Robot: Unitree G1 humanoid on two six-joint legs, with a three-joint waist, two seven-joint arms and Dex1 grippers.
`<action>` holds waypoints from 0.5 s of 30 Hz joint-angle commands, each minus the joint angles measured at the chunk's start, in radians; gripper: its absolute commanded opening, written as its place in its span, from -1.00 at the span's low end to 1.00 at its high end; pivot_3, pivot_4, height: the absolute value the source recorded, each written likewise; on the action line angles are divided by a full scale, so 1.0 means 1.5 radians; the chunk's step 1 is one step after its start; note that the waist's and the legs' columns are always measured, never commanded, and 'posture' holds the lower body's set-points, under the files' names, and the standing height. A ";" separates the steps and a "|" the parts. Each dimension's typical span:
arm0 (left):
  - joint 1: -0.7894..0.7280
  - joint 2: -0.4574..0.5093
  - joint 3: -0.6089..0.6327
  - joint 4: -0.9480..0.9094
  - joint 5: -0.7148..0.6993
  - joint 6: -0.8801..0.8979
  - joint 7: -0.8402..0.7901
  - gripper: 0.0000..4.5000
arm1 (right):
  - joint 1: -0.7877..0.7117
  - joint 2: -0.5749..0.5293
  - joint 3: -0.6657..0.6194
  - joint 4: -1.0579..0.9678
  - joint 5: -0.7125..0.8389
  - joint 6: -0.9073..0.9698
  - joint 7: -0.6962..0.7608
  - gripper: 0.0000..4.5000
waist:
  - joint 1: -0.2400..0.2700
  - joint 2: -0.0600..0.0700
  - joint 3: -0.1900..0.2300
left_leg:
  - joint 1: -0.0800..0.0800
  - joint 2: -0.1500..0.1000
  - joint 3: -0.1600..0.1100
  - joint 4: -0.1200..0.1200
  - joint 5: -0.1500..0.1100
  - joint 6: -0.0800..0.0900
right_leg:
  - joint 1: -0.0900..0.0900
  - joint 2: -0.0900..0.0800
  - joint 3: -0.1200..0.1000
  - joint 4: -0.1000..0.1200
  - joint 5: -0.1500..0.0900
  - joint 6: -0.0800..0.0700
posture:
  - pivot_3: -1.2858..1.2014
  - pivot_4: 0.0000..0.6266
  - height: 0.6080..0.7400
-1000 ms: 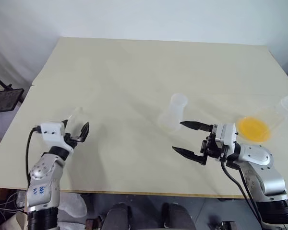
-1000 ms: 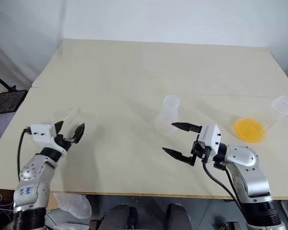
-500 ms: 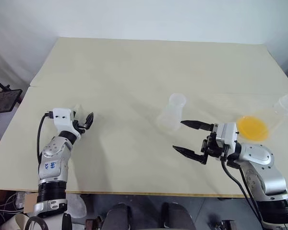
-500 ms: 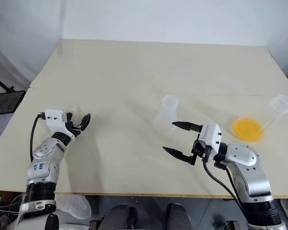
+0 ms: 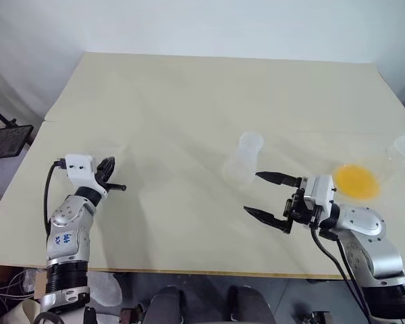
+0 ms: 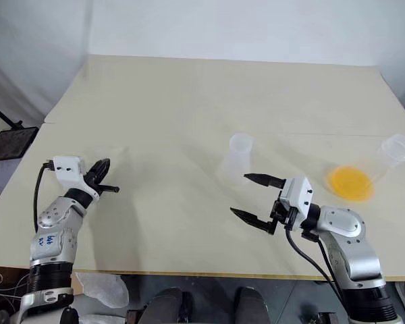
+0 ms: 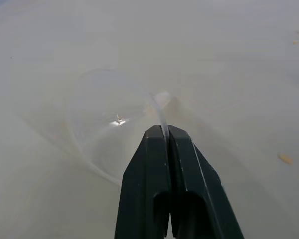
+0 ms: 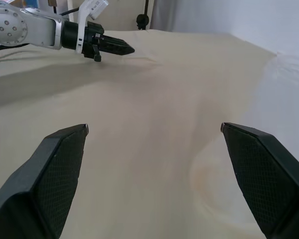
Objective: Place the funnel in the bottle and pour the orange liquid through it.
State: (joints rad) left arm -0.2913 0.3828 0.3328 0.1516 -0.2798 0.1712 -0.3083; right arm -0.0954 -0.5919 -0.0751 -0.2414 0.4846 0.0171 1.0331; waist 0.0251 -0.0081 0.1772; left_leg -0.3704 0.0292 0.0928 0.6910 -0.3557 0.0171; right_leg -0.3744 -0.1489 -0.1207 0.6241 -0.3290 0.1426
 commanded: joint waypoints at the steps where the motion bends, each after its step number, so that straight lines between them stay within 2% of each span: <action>1: 0.002 0.022 0.010 -0.030 -0.025 -0.033 -0.047 -0.99 | 0.016 -0.014 -0.038 -0.042 0.009 -0.018 -0.006 1.00 | -0.001 0.000 0.000 | 0.000 0.000 0.000 0.000 0.000 0.000 | 0.000 0.000 0.000 0.000 0.000 0.000 | 0.03 -0.52 1.00; 6: -0.015 0.082 0.011 -0.022 -0.036 -0.072 -0.137 -0.99 | 0.070 -0.023 -0.077 -0.072 0.012 -0.020 -0.020 1.00 | -0.001 0.000 0.000 | 0.000 0.000 0.000 0.000 0.000 0.000 | 0.000 0.000 0.000 0.000 0.000 0.000 | 0.03 -0.52 1.00; 12: -0.134 0.179 -0.042 -0.025 -0.105 -0.120 -0.404 -0.99 | 0.155 -0.022 -0.150 -0.115 0.012 -0.027 -0.056 1.00 | 0.002 0.000 0.000 | -0.001 0.000 0.001 0.000 0.000 0.000 | 0.000 0.000 -0.001 0.000 0.000 0.000 | 0.03 -0.52 1.00; 15: -0.244 0.211 -0.112 0.030 -0.084 -0.136 -0.523 -0.99 | 0.193 -0.007 -0.192 -0.139 0.024 -0.024 -0.087 1.00 | 0.001 0.000 0.000 | -0.001 -0.001 0.002 0.000 0.000 0.000 | 0.000 0.000 -0.001 0.000 0.000 0.000 | 0.03 -0.52 1.00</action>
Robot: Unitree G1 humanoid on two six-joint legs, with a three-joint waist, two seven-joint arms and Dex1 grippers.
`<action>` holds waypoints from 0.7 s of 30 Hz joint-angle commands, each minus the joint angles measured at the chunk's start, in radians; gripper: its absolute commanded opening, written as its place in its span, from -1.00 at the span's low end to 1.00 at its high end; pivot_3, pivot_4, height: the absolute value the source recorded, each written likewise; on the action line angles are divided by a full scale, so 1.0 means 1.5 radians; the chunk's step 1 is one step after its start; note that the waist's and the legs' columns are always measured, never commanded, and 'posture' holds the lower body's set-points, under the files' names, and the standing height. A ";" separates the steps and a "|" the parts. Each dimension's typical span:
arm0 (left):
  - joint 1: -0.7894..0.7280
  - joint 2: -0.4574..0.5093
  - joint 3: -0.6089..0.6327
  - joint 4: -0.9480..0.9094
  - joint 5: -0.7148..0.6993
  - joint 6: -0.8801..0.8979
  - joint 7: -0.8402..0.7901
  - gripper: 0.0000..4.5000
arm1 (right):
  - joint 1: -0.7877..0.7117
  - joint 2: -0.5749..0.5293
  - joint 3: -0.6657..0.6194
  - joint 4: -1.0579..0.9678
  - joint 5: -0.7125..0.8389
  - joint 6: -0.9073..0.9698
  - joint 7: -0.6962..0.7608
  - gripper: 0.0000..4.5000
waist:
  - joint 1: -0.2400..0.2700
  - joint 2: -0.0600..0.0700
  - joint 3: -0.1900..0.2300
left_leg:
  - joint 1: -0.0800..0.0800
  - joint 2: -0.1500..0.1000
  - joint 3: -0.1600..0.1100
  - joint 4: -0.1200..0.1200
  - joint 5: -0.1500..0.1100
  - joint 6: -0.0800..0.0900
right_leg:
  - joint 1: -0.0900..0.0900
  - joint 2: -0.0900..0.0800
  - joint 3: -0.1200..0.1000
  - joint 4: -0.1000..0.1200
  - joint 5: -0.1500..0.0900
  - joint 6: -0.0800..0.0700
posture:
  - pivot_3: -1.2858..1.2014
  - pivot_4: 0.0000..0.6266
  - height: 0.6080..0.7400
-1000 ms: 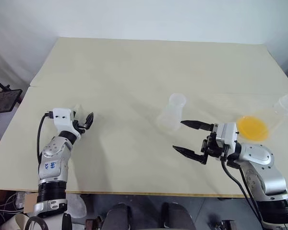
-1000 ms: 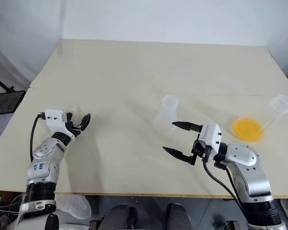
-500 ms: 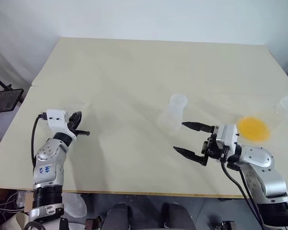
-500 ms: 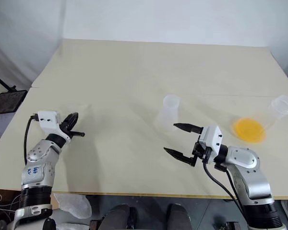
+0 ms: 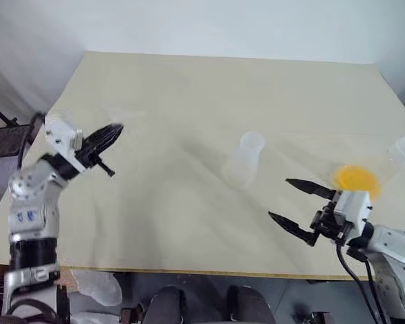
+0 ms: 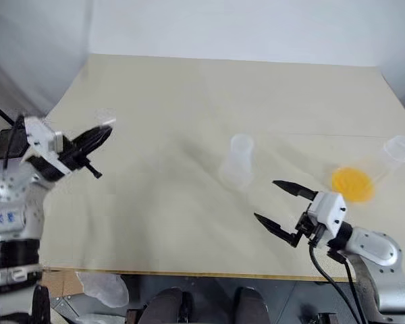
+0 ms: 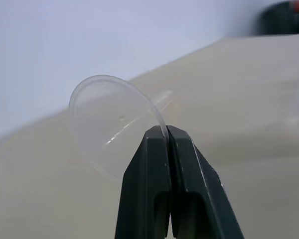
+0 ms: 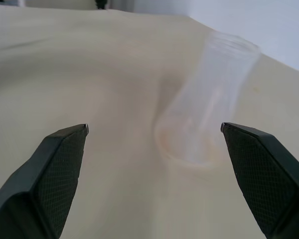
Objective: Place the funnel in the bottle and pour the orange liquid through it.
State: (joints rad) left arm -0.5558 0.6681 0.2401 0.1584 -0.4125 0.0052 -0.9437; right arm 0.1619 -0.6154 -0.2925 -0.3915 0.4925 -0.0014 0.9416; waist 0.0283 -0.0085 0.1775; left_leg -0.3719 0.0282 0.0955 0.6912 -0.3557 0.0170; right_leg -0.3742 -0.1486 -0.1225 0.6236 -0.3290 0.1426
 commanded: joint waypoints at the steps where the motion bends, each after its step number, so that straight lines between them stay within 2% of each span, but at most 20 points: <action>1: -0.114 0.025 -0.079 0.054 0.018 -0.035 -0.141 -0.99 | 0.036 0.016 -0.061 -0.047 0.019 -0.018 -0.036 1.00 | -0.001 0.000 0.000 | 0.000 0.000 0.001 0.000 0.000 0.000 | 0.000 0.000 0.000 0.000 0.000 0.000 | 0.03 -0.52 1.00; 5: -0.271 0.014 -0.171 0.191 0.094 -0.131 -0.253 -0.99 | 0.081 0.044 -0.102 -0.077 0.023 -0.026 -0.076 1.00 | -0.002 0.000 0.000 | 0.000 0.000 0.004 0.000 0.000 0.000 | 0.000 0.001 0.000 0.000 0.000 0.000 | 0.03 -0.52 1.00; 11: -0.473 -0.060 -0.240 0.395 0.182 -0.264 -0.284 -0.99 | 0.151 0.078 -0.103 -0.126 0.007 -0.037 -0.109 1.00 | -0.004 -0.001 0.001 | 0.000 0.000 0.006 -0.001 0.000 0.000 | -0.001 0.002 0.002 -0.001 0.000 0.000 | 0.03 -0.52 1.00; 15: -0.541 -0.101 -0.258 0.472 0.211 -0.311 -0.295 -0.99 | 0.169 0.092 -0.094 -0.148 -0.002 -0.038 -0.129 1.00 | -0.004 -0.001 0.001 | 0.000 0.000 0.006 -0.002 0.000 0.000 | -0.002 0.002 0.002 -0.002 0.000 0.000 | 0.03 -0.52 1.00; 21: -0.584 -0.155 -0.267 0.500 0.213 -0.337 -0.334 -0.99 | 0.177 0.100 -0.076 -0.159 -0.013 -0.037 -0.144 1.00 | -0.003 -0.001 0.001 | 0.000 0.001 0.006 -0.002 0.000 0.000 | -0.002 0.002 0.002 -0.001 0.000 0.000 | 0.03 -0.52 1.00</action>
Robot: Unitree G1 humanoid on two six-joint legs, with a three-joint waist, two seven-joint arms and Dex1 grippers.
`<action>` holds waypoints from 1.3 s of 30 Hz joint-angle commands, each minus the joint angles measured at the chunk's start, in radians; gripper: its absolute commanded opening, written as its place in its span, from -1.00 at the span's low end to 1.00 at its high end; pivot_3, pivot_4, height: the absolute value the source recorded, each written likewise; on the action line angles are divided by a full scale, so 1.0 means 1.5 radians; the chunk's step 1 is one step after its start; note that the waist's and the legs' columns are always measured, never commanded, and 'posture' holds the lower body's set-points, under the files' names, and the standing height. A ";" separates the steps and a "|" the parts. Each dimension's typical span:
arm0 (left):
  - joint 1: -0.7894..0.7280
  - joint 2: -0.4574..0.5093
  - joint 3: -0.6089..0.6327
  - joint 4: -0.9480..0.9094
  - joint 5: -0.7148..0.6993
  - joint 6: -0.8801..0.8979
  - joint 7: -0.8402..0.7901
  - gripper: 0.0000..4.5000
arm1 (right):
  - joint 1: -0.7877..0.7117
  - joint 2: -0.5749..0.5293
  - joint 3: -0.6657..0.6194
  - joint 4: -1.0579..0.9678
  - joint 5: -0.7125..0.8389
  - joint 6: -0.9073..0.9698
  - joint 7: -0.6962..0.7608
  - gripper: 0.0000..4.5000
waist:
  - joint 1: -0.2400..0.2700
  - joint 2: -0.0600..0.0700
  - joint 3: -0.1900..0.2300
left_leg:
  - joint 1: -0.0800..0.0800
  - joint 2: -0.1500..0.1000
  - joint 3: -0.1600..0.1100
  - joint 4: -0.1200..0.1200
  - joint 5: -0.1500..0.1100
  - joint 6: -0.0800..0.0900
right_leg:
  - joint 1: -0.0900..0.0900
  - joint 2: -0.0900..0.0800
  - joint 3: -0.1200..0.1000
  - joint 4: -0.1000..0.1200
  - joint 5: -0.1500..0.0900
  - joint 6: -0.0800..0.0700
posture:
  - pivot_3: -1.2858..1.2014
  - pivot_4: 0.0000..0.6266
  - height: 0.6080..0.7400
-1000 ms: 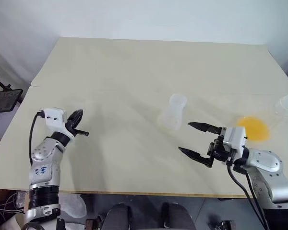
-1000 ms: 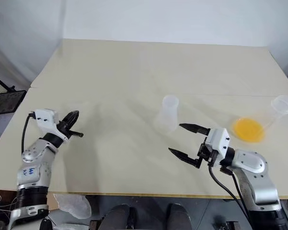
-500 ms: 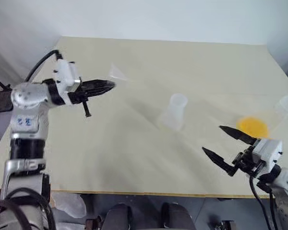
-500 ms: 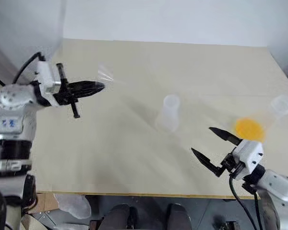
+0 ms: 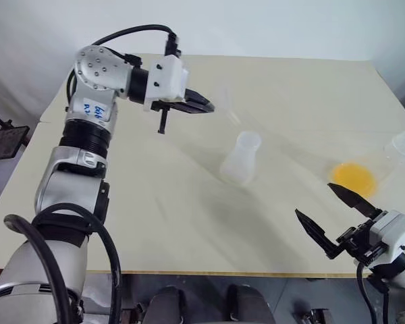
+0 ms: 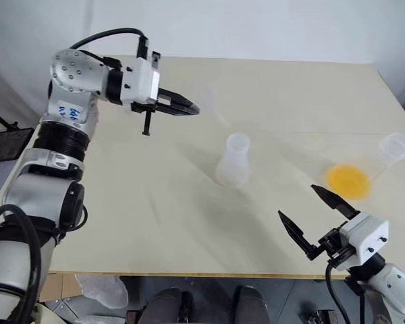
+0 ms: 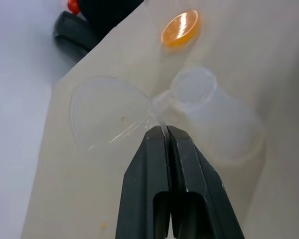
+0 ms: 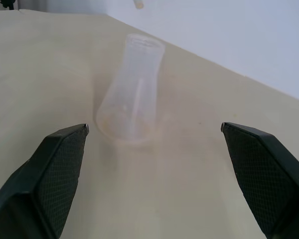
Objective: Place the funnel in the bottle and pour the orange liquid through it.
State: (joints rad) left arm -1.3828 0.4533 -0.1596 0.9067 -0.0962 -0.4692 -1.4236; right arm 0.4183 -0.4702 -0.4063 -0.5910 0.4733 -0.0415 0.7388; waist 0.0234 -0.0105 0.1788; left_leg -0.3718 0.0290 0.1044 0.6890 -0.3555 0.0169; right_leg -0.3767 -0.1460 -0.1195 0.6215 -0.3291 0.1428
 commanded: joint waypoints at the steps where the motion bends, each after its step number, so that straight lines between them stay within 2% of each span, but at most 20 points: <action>1: -0.037 -0.020 -0.003 0.006 0.005 -0.026 -0.017 -0.99 | 0.006 0.003 0.004 -0.026 -0.002 -0.011 -0.010 1.00 | 0.000 0.000 0.000 | 0.000 0.000 0.000 0.000 0.000 0.000 | 0.000 0.000 0.000 0.000 0.000 0.000 | 0.03 -0.52 1.00; 7: -0.046 -0.053 -0.042 0.035 0.064 -0.093 -0.002 -0.99 | 0.001 0.002 0.012 -0.030 -0.001 -0.006 -0.020 1.00 | 0.001 0.000 0.000 | 0.000 0.000 0.000 0.000 0.000 0.000 | 0.000 0.000 0.000 0.000 0.000 0.000 | 0.03 -0.52 1.00; 18: -0.097 -0.105 -0.058 0.078 0.111 -0.080 0.037 -0.99 | -0.001 0.005 0.023 -0.033 -0.002 -0.007 -0.034 1.00 | 0.002 0.000 0.000 | -0.001 0.000 -0.001 0.001 0.000 0.000 | 0.000 0.000 0.000 0.000 0.000 0.000 | 0.03 -0.52 1.00; 23: -0.109 -0.111 -0.057 0.100 0.123 -0.082 0.044 -0.47 | -0.001 0.005 0.031 -0.032 -0.004 -0.009 -0.038 1.00 | 0.002 0.000 0.000 | -0.001 0.000 -0.001 0.001 0.000 0.000 | 0.000 0.000 0.000 0.000 0.000 0.000 | 0.03 -0.52 1.00; 26: -0.110 -0.114 -0.050 0.104 0.113 -0.072 0.031 0.01 | -0.002 0.004 0.033 -0.030 -0.005 -0.009 -0.038 1.00 | 0.001 0.000 0.000 | -0.001 0.000 -0.001 0.001 0.000 0.000 | 0.000 0.000 0.000 0.000 0.000 0.000 | 0.03 -0.52 1.00; 33: -0.083 -0.102 -0.025 0.087 0.085 -0.027 0.012 0.99 | -0.010 0.004 0.040 -0.026 -0.007 -0.008 -0.041 1.00 | 0.001 0.000 0.000 | -0.001 0.000 -0.001 0.001 0.000 0.000 | 0.000 0.000 0.000 0.000 0.000 0.000 | 0.03 -0.52 1.00; 35: -0.057 -0.089 0.003 0.069 0.053 0.024 -0.001 0.99 | -0.018 0.005 0.040 -0.023 -0.003 -0.007 -0.043 1.00 | 0.000 0.000 0.000 | -0.001 0.000 -0.001 0.001 0.000 0.000 | 0.000 0.000 0.000 0.000 0.000 0.000 | 0.03 -0.52 1.00; 39: 0.063 -0.028 0.079 -0.008 -0.023 0.148 0.010 0.99 | -0.037 0.012 0.023 -0.020 0.021 0.002 -0.064 1.00 | -0.013 0.001 0.000 | 0.000 0.001 -0.002 0.001 0.000 0.000 | 0.000 0.000 0.000 0.002 0.000 0.000 | 0.03 -0.52 1.00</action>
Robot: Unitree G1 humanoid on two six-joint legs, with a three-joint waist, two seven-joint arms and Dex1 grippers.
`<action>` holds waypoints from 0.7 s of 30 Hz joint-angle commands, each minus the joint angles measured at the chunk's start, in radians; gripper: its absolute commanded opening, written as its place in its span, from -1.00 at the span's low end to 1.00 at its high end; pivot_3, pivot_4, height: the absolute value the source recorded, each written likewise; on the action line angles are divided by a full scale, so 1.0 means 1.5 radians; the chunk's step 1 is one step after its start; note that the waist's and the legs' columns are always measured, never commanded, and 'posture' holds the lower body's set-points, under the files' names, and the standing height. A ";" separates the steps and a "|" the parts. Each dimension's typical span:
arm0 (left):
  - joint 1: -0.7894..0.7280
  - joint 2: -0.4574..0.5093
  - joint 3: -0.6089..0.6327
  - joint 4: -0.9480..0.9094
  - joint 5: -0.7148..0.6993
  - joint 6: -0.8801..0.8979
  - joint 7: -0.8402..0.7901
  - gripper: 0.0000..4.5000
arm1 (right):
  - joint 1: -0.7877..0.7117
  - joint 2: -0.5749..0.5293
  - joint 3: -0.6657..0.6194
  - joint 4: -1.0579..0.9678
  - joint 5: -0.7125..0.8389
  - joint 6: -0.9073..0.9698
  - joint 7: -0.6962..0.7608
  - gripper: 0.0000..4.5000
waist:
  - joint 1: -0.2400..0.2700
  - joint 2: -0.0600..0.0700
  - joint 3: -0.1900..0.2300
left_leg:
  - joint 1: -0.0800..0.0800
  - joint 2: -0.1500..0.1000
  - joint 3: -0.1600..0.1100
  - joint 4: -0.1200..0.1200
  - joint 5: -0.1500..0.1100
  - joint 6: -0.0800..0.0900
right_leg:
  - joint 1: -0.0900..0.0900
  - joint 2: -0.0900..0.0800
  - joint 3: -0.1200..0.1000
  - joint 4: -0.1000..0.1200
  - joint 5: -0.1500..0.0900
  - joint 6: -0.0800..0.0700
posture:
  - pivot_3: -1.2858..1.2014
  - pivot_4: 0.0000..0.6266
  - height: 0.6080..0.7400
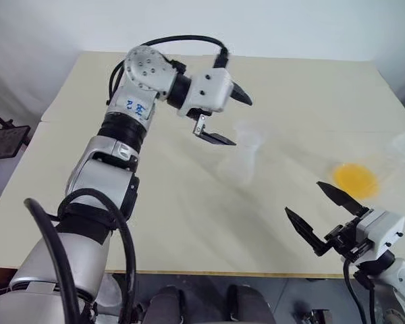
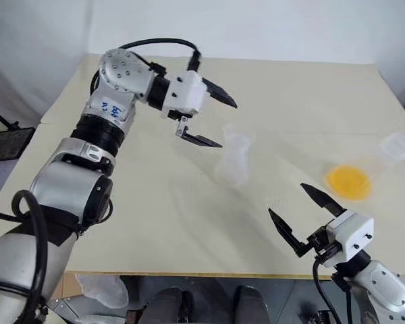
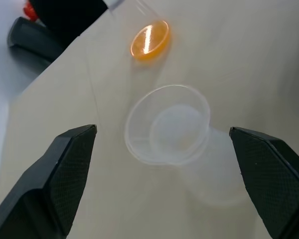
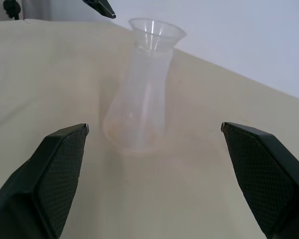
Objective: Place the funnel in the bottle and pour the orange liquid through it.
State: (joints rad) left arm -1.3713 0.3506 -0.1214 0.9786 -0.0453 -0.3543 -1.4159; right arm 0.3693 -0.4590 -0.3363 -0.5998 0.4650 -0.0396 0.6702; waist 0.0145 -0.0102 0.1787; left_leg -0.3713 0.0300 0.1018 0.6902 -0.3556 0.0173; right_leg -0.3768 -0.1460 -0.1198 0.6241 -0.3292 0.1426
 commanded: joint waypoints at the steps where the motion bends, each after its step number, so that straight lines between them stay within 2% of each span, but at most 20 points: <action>1: 0.084 0.054 0.067 -0.084 -0.073 0.107 0.005 0.99 | -0.004 0.005 -0.032 -0.015 0.036 0.005 -0.022 1.00 | -0.009 0.000 0.000 | 0.001 0.000 -0.003 0.000 0.000 0.000 | 0.000 0.000 0.000 0.001 0.000 0.000 | 0.03 -0.52 1.00; 7: 0.271 0.115 0.149 -0.246 -0.156 0.224 0.051 0.99 | 0.011 0.022 -0.117 0.002 0.103 0.005 -0.057 1.00 | -0.003 0.000 0.000 | -0.001 0.000 -0.007 0.001 0.000 0.000 | 0.000 -0.001 -0.001 0.002 0.000 0.000 | 0.03 -0.52 1.00; 10: 0.420 0.117 0.183 -0.383 -0.203 0.257 0.088 0.99 | 0.046 0.052 -0.194 0.016 0.140 -0.007 -0.082 1.00 | 0.003 0.001 0.000 | 0.000 0.000 -0.007 0.001 0.000 0.000 | 0.001 -0.001 -0.001 0.002 0.000 0.000 | 0.03 -0.52 1.00; 13: 0.523 0.100 0.186 -0.491 -0.224 0.288 0.133 0.99 | 0.088 0.084 -0.250 0.036 0.162 -0.017 -0.089 1.00 | 0.008 0.001 0.000 | 0.000 0.000 -0.007 0.002 0.000 0.000 | 0.001 -0.001 -0.001 0.002 0.000 0.000 | 0.03 -0.52 1.00; 18: 0.581 0.067 0.177 -0.594 -0.260 0.332 0.185 0.99 | 0.151 0.123 -0.303 0.087 0.180 -0.037 -0.071 1.00 | 0.009 0.002 -0.001 | 0.000 -0.001 -0.007 0.003 0.000 0.000 | 0.002 -0.001 0.001 0.002 0.000 0.000 | 0.03 -0.52 1.00; 21: 0.587 0.051 0.167 -0.628 -0.282 0.356 0.202 0.99 | 0.182 0.144 -0.305 0.109 0.190 -0.038 -0.061 1.00 | 0.006 0.003 -0.001 | 0.001 0.000 -0.006 0.002 0.000 0.000 | 0.002 -0.001 0.003 0.002 0.000 0.000 | 0.03 -0.52 1.00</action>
State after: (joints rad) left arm -0.4968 0.4327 0.1366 0.0859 -0.4335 0.1630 -1.1301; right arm 0.6256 -0.2514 -0.7619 -0.4351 0.7263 -0.0773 0.5670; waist 0.0229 -0.0054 0.1766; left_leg -0.3692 0.0294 0.0937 0.6923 -0.3561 0.0178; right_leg -0.3742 -0.1477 -0.1156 0.6267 -0.3293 0.1423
